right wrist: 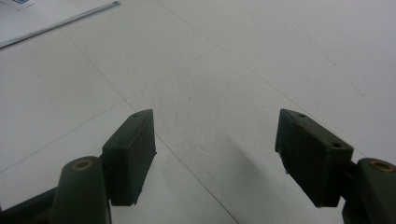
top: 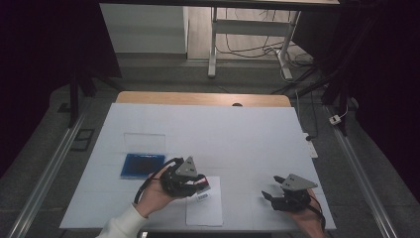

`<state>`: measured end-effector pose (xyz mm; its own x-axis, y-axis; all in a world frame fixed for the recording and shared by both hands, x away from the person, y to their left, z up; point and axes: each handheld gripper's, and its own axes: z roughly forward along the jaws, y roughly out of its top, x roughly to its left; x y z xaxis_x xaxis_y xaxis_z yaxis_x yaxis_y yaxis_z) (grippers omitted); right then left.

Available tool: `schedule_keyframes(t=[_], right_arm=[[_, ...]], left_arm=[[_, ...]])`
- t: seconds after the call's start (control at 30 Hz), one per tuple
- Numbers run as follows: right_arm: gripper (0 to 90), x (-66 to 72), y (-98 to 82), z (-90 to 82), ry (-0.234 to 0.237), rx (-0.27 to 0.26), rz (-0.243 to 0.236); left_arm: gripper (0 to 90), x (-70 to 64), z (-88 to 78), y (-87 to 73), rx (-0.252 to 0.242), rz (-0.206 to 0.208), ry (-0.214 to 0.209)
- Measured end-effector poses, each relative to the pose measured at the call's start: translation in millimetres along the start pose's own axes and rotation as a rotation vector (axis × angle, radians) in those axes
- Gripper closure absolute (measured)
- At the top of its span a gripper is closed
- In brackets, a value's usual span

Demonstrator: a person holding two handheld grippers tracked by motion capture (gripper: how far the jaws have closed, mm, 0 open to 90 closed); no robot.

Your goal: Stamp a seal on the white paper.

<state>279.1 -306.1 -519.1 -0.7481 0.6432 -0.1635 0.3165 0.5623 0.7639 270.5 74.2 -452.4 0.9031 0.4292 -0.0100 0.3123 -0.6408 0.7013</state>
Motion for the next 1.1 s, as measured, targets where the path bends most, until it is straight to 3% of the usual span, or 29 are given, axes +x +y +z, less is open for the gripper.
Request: schedule_keyframes(t=[1.1], right_arm=[[28.5,0.1,-0.5,0.4,0.0,0.005,0.002]], left_arm=[[69.9,40.7,-40.5,-24.6,-0.053,-0.131,0.091]])
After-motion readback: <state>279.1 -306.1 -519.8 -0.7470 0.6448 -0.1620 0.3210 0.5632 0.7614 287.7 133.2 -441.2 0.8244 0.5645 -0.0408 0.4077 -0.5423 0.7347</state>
